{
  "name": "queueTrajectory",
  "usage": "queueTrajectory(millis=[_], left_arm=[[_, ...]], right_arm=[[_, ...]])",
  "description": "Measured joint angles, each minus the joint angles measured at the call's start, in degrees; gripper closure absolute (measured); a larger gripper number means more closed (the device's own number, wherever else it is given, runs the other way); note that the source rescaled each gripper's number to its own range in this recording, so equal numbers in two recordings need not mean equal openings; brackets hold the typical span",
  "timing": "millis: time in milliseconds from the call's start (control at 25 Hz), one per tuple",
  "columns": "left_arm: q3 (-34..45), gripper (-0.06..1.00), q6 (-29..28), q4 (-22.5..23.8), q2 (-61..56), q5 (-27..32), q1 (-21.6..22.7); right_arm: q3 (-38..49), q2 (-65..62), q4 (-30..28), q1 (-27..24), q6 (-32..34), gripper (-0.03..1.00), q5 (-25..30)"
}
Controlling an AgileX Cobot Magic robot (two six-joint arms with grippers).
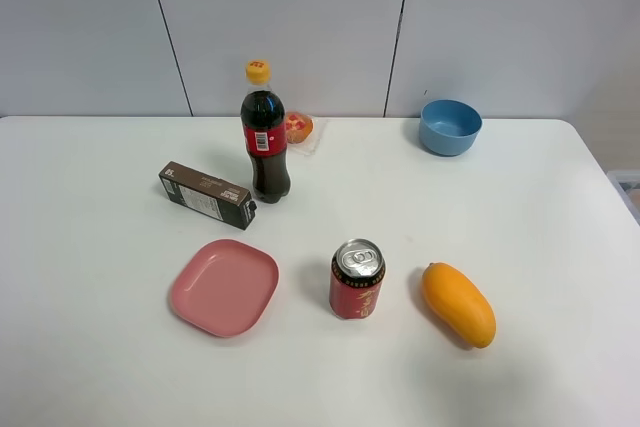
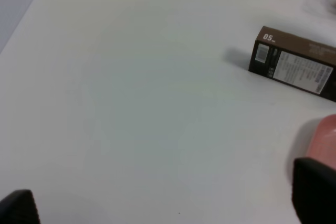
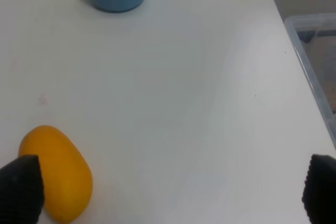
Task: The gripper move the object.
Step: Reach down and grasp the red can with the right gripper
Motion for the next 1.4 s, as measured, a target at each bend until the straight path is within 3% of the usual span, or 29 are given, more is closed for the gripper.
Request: queueTrajectory(millis=[200, 360, 720, 1160, 1400], left_arm=[[0.0, -0.06, -0.01, 0.0, 0.0, 0.0, 0.0], [0.0, -0.06, -0.06, 0.0, 0.0, 0.0, 0.0], [0.0, -0.06, -0.12, 0.0, 0.0, 0.0, 0.0], [0.0, -0.06, -0.12, 0.07, 0.0, 0.0, 0.0], [0.0, -0.06, -0.12, 0.07, 0.0, 0.0, 0.0]], right_arm=[[-0.2, 0.0, 0.7, 0.0, 0.04, -0.03, -0.72], [-3.85, 0.3, 2.18, 0.0, -0.01, -0.03, -4.98], [-25.73, 20.87, 4.67, 0.0, -10.7, -0.03, -7.14], [-49.97, 55.14, 14.5, 0.0, -21.75, -0.03, 0.83], [-55.01, 70.1, 19.33, 1.54, -25.81, -0.03, 2.98]])
